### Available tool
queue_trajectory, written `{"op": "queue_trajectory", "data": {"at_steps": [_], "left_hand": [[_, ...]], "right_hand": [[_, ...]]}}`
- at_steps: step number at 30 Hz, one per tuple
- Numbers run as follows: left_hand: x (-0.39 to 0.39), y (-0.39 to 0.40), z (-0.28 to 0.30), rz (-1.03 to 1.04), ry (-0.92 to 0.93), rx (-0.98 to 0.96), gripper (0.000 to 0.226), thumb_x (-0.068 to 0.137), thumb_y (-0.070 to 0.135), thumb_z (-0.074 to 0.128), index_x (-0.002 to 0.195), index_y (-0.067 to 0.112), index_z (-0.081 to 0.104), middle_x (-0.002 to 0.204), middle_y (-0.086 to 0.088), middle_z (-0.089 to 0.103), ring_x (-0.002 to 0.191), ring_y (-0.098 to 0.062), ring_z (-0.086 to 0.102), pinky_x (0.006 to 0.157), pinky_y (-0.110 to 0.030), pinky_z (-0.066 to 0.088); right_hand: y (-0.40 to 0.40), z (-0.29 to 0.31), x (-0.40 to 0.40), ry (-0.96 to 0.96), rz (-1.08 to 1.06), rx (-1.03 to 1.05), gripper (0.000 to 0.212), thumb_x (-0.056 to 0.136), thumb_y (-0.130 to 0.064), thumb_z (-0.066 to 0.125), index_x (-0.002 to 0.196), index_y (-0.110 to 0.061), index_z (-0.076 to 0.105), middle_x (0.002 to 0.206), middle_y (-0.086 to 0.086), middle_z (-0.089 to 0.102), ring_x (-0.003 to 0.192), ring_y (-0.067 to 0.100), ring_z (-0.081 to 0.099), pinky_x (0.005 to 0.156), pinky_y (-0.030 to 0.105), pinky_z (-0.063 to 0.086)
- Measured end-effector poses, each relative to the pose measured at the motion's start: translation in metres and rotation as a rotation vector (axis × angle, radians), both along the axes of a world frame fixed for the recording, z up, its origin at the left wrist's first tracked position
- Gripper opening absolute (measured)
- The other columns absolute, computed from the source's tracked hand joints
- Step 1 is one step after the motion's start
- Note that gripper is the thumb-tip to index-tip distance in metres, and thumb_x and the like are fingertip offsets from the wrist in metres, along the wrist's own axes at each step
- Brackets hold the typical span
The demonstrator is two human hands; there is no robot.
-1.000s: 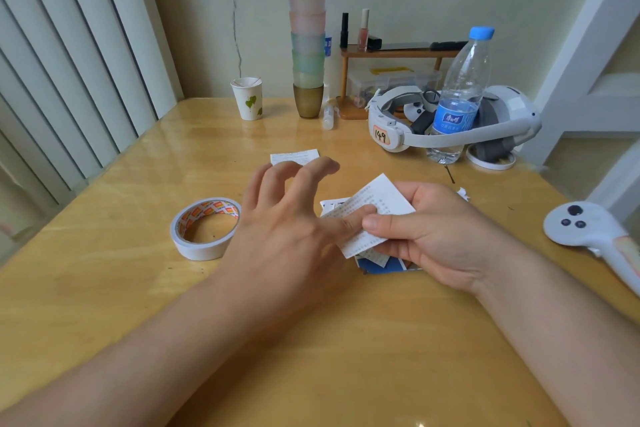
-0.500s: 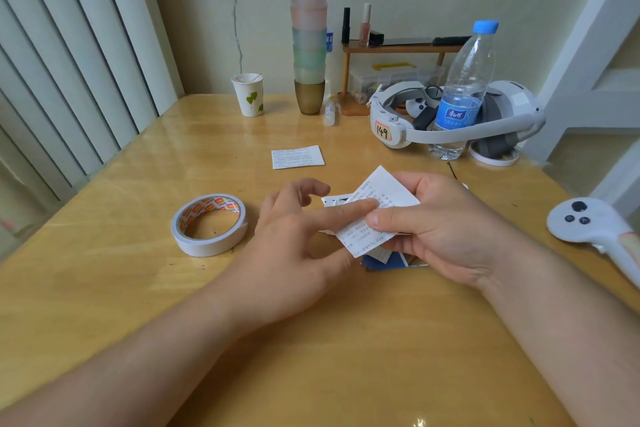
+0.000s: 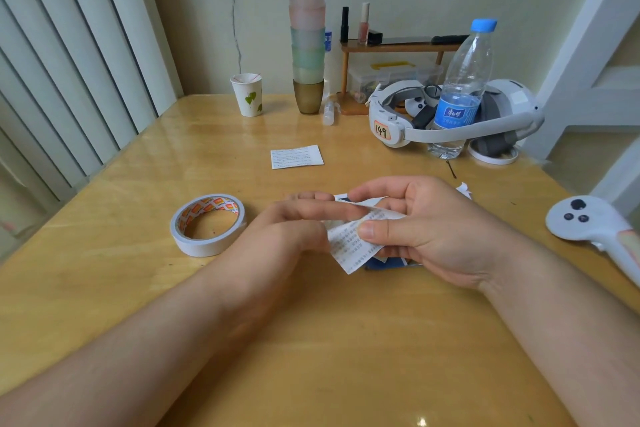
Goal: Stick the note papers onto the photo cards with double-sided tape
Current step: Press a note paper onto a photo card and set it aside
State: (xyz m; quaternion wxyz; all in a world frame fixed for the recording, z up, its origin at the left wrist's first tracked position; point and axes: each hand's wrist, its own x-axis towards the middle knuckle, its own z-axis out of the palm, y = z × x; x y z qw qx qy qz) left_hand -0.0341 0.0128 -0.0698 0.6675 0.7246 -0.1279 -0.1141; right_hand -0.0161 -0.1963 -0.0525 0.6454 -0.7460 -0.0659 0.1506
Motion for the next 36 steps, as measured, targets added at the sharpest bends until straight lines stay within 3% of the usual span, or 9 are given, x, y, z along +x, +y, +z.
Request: {"op": "queue_trajectory", "data": {"at_steps": [4,7,14,19,22,24,27,32,36], "left_hand": [[-0.001,-0.003,0.003,0.03,0.069,-0.099,0.037,0.09,0.016,0.048,0.1,0.008,0.083,0.121,-0.004,0.075,0.108,-0.011,0.072,0.083,-0.02,0.054],[0.0,-0.005,0.003,0.072,0.11,-0.098,0.047,0.106,0.024,0.045,0.082,0.017,0.084,0.104,-0.011,0.08,0.096,-0.017,0.077,0.083,-0.027,0.058],[0.003,-0.005,0.001,0.152,0.164,-0.149,0.04,0.105,0.034,0.055,0.087,0.009,0.081,0.115,-0.026,0.074,0.112,-0.046,0.069,0.111,-0.059,0.047],[0.005,-0.003,0.0,0.115,0.179,-0.193,0.028,0.101,0.024,0.06,0.089,0.004,0.077,0.104,-0.024,0.077,0.092,-0.032,0.075,0.081,-0.036,0.062],[0.006,-0.004,-0.003,0.108,0.137,-0.177,0.008,0.08,0.021,0.081,0.083,0.013,0.081,0.098,-0.017,0.078,0.09,-0.027,0.073,0.084,-0.037,0.061],[0.011,-0.002,-0.007,0.144,0.115,-0.167,0.018,0.073,0.008,0.089,0.081,0.021,0.079,0.091,-0.01,0.072,0.085,-0.025,0.067,0.081,-0.036,0.058],[0.014,0.001,-0.005,0.197,0.129,-0.191,0.02,0.088,0.002,0.077,0.084,0.021,0.079,0.086,-0.01,0.068,0.087,-0.025,0.064,0.082,-0.037,0.053],[0.014,0.0,0.0,0.197,0.219,-0.356,0.026,0.101,0.019,0.06,0.123,0.01,0.07,0.108,-0.016,0.074,0.101,-0.03,0.073,0.094,-0.041,0.059],[0.012,0.0,-0.003,0.013,0.282,-0.333,0.055,0.092,0.056,0.062,0.125,0.014,0.074,0.125,-0.017,0.074,0.112,-0.03,0.073,0.097,-0.039,0.061]], "right_hand": [[0.0,-0.001,-0.001,0.018,0.052,-0.007,0.041,0.088,0.008,0.074,0.121,-0.015,0.07,0.107,0.015,0.078,0.098,0.031,0.076,0.092,0.051,0.062],[0.001,-0.001,-0.001,0.027,0.084,-0.023,0.042,0.088,0.008,0.073,0.121,-0.017,0.069,0.108,0.015,0.078,0.103,0.033,0.076,0.094,0.049,0.06],[0.001,-0.002,-0.003,0.037,0.16,-0.023,0.05,0.086,0.011,0.073,0.13,-0.013,0.065,0.104,0.014,0.079,0.089,0.023,0.075,0.072,0.028,0.059],[0.001,-0.001,-0.002,0.038,0.169,-0.02,0.052,0.087,0.01,0.072,0.132,-0.014,0.064,0.104,0.015,0.079,0.083,0.022,0.074,0.072,0.029,0.06],[0.0,-0.001,-0.002,0.056,0.204,-0.036,0.051,0.088,0.01,0.072,0.131,-0.015,0.066,0.107,0.017,0.078,0.084,0.022,0.074,0.073,0.029,0.06],[0.0,-0.001,-0.003,0.067,0.227,-0.039,0.05,0.088,0.012,0.072,0.129,-0.016,0.067,0.108,0.018,0.077,0.085,0.023,0.073,0.073,0.029,0.061],[0.0,-0.001,-0.004,0.062,0.234,-0.045,0.049,0.088,0.012,0.072,0.128,-0.015,0.066,0.109,0.016,0.078,0.087,0.024,0.074,0.074,0.03,0.062],[0.0,-0.002,-0.001,0.043,0.133,-0.036,0.044,0.088,0.008,0.073,0.123,-0.016,0.067,0.107,0.008,0.08,0.088,0.023,0.077,0.073,0.029,0.06],[0.0,-0.002,0.002,0.026,0.02,0.056,0.04,0.087,0.008,0.073,0.12,-0.012,0.066,0.105,0.012,0.08,0.089,0.027,0.077,0.07,0.027,0.061]]}}
